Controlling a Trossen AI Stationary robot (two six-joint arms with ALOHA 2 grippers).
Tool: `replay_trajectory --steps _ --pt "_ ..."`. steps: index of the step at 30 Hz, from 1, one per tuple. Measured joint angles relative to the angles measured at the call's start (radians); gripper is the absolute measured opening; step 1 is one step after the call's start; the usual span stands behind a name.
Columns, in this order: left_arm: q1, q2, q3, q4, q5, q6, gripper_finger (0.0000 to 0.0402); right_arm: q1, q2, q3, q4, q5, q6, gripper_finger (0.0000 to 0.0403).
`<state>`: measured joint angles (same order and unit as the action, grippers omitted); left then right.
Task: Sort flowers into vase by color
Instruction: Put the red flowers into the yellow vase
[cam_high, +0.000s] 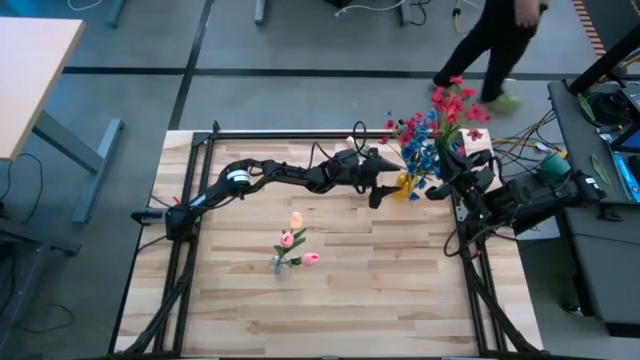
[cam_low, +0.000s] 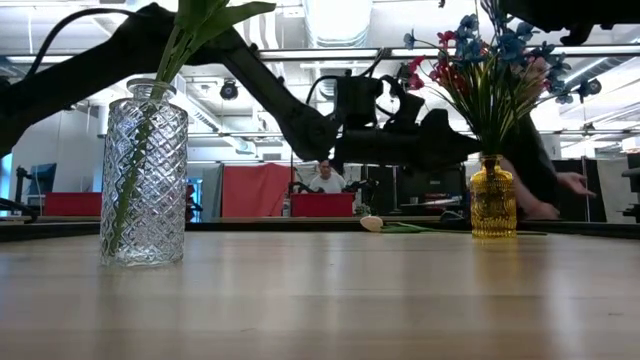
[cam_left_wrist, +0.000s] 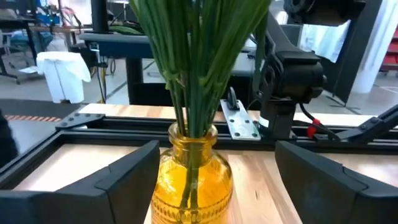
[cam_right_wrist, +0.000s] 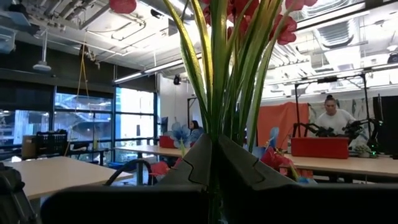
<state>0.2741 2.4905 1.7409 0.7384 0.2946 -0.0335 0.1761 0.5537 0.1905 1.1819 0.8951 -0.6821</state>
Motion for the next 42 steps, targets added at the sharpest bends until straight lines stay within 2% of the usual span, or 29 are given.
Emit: replay_trajectory --steps 9,16,26,32,42 --pt "-0.001 0.020 0.008 0.065 -0.028 0.038 0.0316 0.000 0.025 0.000 0.002 0.000 -0.004 0.0012" --pt "-0.002 0.112 0.114 0.083 -0.019 -0.023 0.0316 0.000 0.023 0.000 0.007 -0.001 -0.011 0.0012" --pt "-0.002 0.173 0.229 0.042 -0.016 -0.028 0.0316 0.000 0.024 0.000 0.006 0.000 -0.012 0.0012" --pt "-0.002 0.191 0.285 -0.042 -0.015 0.017 0.0316 0.000 0.025 0.000 0.005 0.005 -0.011 0.0012" --pt "-0.003 0.213 0.295 -0.047 -0.015 0.047 0.0311 -0.021 0.025 0.000 0.005 0.004 0.007 0.0012"
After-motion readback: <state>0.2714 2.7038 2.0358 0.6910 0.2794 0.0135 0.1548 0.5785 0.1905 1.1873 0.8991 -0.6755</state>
